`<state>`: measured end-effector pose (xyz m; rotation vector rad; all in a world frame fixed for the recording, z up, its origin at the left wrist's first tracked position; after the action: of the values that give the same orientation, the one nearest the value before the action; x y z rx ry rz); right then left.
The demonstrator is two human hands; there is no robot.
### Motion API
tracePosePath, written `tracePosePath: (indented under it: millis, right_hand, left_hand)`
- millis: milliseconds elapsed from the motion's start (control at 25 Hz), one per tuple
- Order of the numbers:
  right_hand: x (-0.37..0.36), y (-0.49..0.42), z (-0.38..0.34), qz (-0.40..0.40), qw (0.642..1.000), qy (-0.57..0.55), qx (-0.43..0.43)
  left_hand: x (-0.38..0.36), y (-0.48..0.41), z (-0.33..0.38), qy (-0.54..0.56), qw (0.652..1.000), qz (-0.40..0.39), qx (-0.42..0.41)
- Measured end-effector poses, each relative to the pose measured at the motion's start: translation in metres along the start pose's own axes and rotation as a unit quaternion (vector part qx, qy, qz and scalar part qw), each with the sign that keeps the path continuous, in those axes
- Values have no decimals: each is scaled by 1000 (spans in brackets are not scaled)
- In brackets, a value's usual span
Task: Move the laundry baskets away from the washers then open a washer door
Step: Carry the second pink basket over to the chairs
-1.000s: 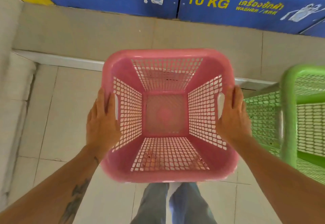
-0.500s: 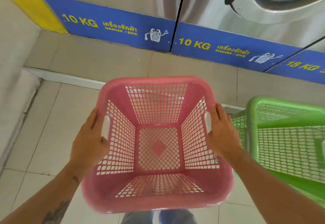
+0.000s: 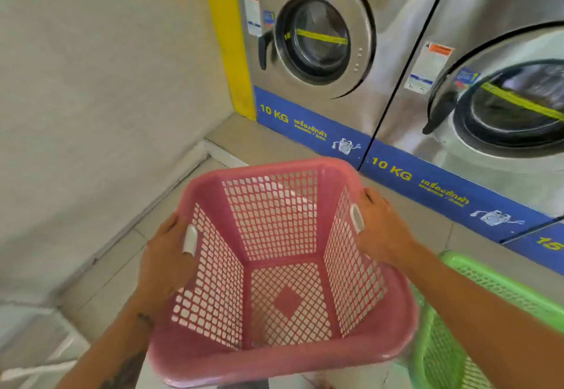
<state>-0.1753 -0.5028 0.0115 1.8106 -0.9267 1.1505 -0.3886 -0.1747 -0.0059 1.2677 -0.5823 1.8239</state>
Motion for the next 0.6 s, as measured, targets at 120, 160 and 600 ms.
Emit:
tracePosePath:
  millis: [120, 160, 600]
  right_hand:
    - [32, 28, -55, 13, 995, 36, 97]
    - [40, 36, -74, 14, 991, 51, 124]
    - [3, 203, -318, -30, 926, 56, 372]
  left_hand:
    - [50, 78, -19, 14, 999, 27, 31]
    - [65, 104, -27, 15, 998, 42, 45]
    - [188, 393, -171, -48, 944, 176, 276]
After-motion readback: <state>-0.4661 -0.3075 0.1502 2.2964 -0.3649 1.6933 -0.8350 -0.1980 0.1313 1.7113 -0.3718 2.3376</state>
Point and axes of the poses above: each hand's wrist, its own y-axis away from the middle knuckle, its own x-axis out of the back of the hand, z = x × y, the point moved 8 cm from there along -y, towards the middle knuckle, and after that the axes turned 5 degrees about -x, right-handed, at the moved point
